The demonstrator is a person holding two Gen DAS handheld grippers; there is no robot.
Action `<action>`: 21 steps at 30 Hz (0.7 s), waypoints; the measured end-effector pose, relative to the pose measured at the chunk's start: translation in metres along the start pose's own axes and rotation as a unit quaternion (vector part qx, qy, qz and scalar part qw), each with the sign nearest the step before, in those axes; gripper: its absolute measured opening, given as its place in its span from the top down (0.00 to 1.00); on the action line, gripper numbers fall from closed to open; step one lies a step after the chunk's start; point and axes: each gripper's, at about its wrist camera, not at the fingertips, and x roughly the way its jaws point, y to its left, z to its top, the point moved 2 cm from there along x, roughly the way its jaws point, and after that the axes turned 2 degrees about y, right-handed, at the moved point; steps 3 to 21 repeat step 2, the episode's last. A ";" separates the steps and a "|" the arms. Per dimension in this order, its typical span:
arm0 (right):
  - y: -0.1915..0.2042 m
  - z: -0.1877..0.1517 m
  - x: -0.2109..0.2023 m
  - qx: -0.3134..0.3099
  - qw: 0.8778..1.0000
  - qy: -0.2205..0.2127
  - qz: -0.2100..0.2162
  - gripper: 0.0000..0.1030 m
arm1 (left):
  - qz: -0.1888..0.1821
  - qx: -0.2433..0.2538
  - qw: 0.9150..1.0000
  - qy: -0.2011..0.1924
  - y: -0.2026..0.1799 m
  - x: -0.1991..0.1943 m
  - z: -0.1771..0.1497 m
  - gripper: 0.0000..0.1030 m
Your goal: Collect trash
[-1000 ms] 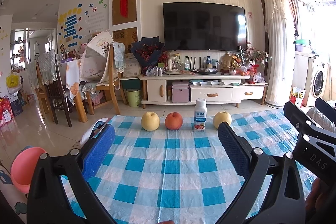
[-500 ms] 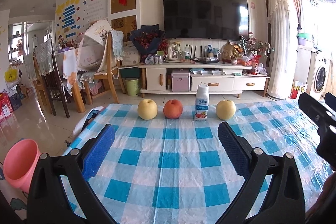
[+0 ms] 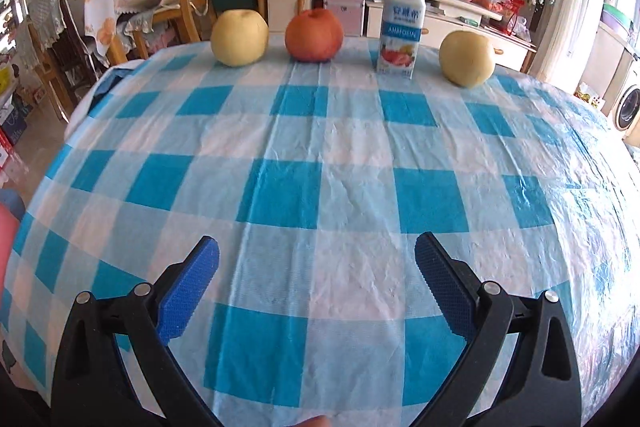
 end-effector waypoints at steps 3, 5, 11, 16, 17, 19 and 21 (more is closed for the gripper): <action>-0.002 -0.002 0.008 0.004 1.000 0.016 0.000 0.07 | -0.004 0.000 1.000 0.008 -0.004 0.012 -0.002 0.04; -0.002 -0.002 0.008 0.004 1.000 0.016 0.000 0.07 | -0.004 0.000 1.000 0.008 -0.004 0.012 -0.002 0.04; -0.002 -0.002 0.008 0.004 1.000 0.016 0.000 0.07 | -0.004 0.000 1.000 0.008 -0.004 0.012 -0.002 0.04; -0.002 -0.002 0.008 0.004 1.000 0.016 0.000 0.07 | -0.004 0.000 1.000 0.008 -0.004 0.012 -0.002 0.04; -0.002 -0.002 0.008 0.004 1.000 0.016 0.000 0.07 | -0.004 0.000 1.000 0.008 -0.004 0.012 -0.002 0.04; -0.002 -0.002 0.008 0.004 1.000 0.016 0.000 0.07 | -0.004 0.000 1.000 0.008 -0.004 0.012 -0.002 0.04; -0.002 -0.002 0.008 0.004 1.000 0.016 0.000 0.07 | -0.004 0.000 1.000 0.008 -0.004 0.012 -0.002 0.04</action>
